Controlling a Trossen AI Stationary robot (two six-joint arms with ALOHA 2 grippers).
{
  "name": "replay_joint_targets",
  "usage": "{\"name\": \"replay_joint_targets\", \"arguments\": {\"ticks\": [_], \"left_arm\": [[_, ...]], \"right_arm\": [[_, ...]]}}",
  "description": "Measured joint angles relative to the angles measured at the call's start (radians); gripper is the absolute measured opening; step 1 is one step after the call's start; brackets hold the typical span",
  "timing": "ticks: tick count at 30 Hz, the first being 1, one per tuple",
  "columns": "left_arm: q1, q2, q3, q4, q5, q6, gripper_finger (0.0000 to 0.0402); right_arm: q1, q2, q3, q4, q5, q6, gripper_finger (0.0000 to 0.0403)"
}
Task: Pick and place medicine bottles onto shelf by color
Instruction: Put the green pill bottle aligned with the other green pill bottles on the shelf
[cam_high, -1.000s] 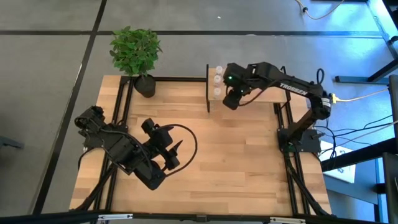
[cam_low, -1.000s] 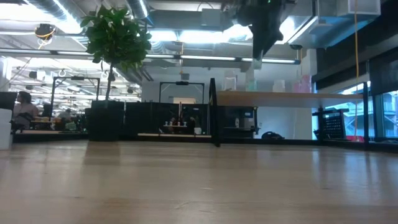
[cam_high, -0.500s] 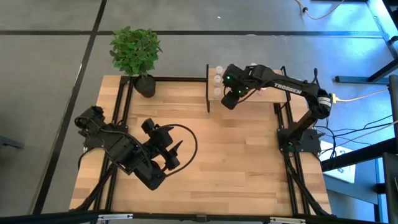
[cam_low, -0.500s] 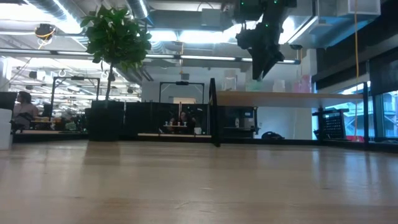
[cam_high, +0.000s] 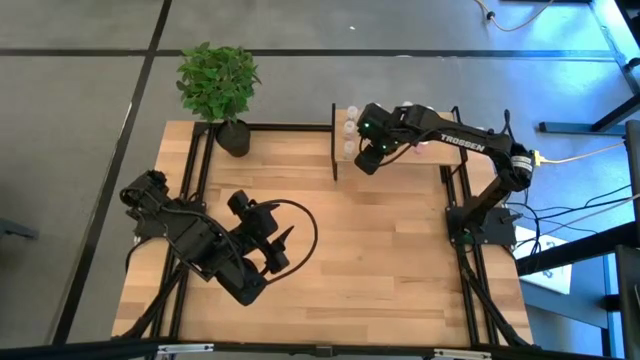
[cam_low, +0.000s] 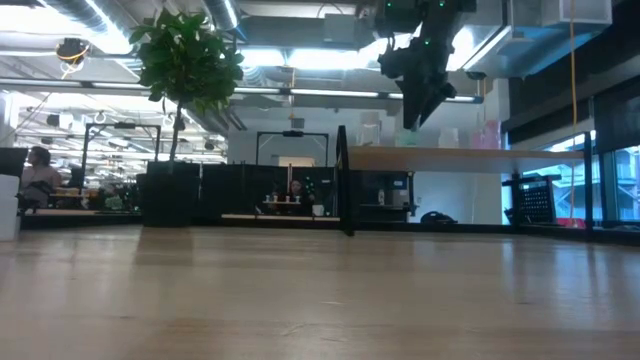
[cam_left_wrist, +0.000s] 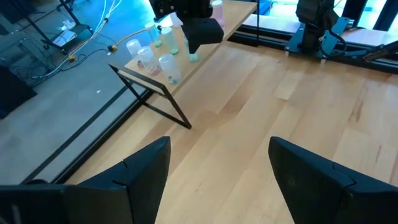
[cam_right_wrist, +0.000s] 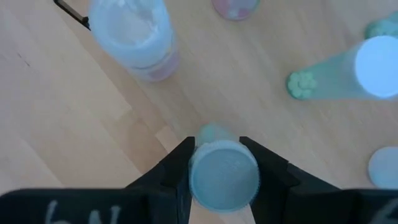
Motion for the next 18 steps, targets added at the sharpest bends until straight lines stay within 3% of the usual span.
{"name": "replay_joint_targets", "arguments": {"ticks": [10, 18], "left_arm": [[0.002, 0.0, 0.0, 0.001, -0.006, -0.002, 0.0267], [0.002, 0.0, 0.0, 0.004, -0.09, -0.032, 0.0267]], "right_arm": [[0.0, 0.016, 0.0, 0.009, 0.0, 0.006, 0.0119], [-0.003, 0.016, 0.0, 0.011, 0.001, 0.026, 0.0119]]}}
